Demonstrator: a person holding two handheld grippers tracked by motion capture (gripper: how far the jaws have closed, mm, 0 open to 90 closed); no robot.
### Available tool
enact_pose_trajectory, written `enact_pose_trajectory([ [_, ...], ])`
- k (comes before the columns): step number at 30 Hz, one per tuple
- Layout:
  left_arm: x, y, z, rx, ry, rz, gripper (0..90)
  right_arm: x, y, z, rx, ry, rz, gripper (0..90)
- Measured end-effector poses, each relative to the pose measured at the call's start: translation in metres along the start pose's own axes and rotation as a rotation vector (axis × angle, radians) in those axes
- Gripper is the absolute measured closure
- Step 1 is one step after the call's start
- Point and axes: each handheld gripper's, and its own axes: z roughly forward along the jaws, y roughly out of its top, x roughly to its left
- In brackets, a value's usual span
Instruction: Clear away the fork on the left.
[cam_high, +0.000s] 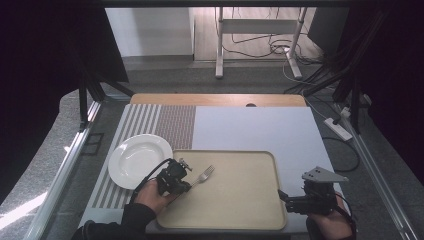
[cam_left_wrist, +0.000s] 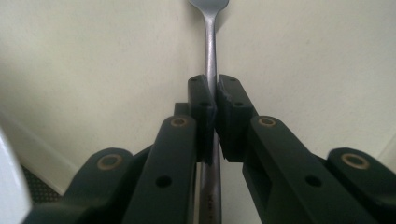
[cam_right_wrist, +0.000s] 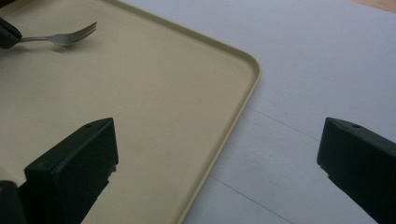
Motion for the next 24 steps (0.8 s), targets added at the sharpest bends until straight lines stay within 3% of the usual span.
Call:
enact_pose_trajectory([
  [5,0.002,0.000,0.004,0.023,-0.008,0.002,82.9,0.000,0.000,0.000,0.000,-0.002,0.001,0.0],
  [9,0.000,0.008,-0.002,-0.031,-0.005,0.026,80.3,-0.001,0.000,0.000,-0.001,-0.005,0.008,0.0],
  [12,-0.004,0.018,-0.005,-0.057,-0.035,0.048,88.8,-0.001,0.000,0.000,0.000,-0.006,0.008,0.0],
  [14,-0.007,0.023,-0.002,-0.048,-0.047,0.067,88.9,0.000,0.000,0.000,-0.001,-0.006,0.006,0.0],
  [20,-0.010,0.028,0.013,0.013,-0.021,0.106,88.9,-0.001,0.000,0.000,-0.001,-0.005,0.006,0.0],
  [24,-0.006,0.028,0.015,0.016,-0.010,0.089,88.9,-0.001,0.000,0.000,-0.002,-0.005,0.006,0.0],
])
